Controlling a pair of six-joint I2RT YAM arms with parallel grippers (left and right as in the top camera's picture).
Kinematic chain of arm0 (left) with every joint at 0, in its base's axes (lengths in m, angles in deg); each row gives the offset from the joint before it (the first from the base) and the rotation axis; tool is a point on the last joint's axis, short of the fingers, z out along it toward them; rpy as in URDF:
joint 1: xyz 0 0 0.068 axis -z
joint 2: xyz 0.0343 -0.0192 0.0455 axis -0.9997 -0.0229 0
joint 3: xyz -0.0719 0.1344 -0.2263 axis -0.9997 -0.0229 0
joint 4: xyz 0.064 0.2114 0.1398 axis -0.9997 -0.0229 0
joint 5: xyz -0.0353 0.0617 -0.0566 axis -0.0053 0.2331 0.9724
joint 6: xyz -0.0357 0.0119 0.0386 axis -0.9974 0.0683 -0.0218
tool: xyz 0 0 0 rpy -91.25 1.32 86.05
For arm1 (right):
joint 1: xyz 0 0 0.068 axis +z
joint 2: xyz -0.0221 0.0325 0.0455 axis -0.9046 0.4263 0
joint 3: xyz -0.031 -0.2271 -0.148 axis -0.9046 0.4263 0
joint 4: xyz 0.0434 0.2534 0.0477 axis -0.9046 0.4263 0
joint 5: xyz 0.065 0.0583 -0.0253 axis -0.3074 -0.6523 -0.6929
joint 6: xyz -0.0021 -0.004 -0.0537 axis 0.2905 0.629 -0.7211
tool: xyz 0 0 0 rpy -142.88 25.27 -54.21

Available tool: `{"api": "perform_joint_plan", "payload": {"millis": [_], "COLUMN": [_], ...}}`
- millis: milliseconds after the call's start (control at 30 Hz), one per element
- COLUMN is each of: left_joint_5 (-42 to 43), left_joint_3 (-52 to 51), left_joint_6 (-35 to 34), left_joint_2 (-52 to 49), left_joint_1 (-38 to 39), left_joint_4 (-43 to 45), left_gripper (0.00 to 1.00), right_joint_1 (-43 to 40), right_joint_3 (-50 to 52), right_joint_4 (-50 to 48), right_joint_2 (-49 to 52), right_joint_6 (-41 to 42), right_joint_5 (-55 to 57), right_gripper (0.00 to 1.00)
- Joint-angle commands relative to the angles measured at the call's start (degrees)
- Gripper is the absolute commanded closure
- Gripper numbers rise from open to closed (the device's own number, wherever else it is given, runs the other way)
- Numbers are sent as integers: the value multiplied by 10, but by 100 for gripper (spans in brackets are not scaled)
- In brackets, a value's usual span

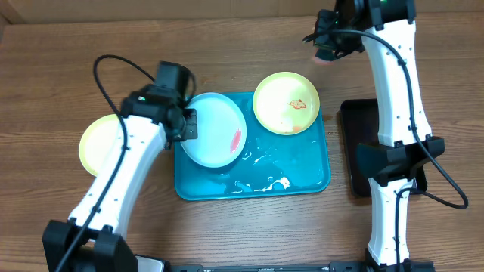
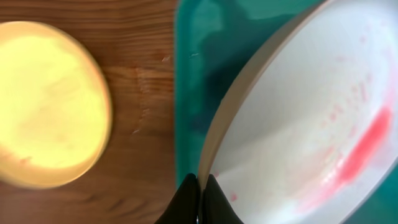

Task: Clean dirty plates on tray and stack at the side
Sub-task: 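Lift the white plate with the left gripper and place it on the yellow plate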

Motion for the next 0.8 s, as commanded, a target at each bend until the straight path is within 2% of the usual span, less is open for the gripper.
{"api": "perform_joint_plan", "payload": {"millis": [0, 133, 400, 567, 767], "left_joint_5": [-213, -406, -624, -692, -692], "left_joint_3": [0, 0, 0, 0, 0], "left_joint_6": [-91, -158, -175, -174, -174], "left_joint_2": [25, 25, 25, 25, 25], "left_joint_1": [64, 171, 295, 320, 321], "left_joint_4": [-26, -63, -67, -67, -66], "left_gripper": [96, 96, 96, 96, 96], "right_joint_1": [-5, -5, -5, -5, -5], "right_joint_3": [-11, -11, -11, -11, -11], "right_joint_4": [-2, -1, -1, -1, -1], "right_joint_2": [-16, -16, -16, -16, -16], "right_joint_6": [-2, -2, -2, -2, -2], "right_joint_5": [-16, -16, -16, -16, -16], "right_gripper": [96, 96, 96, 96, 96]}}
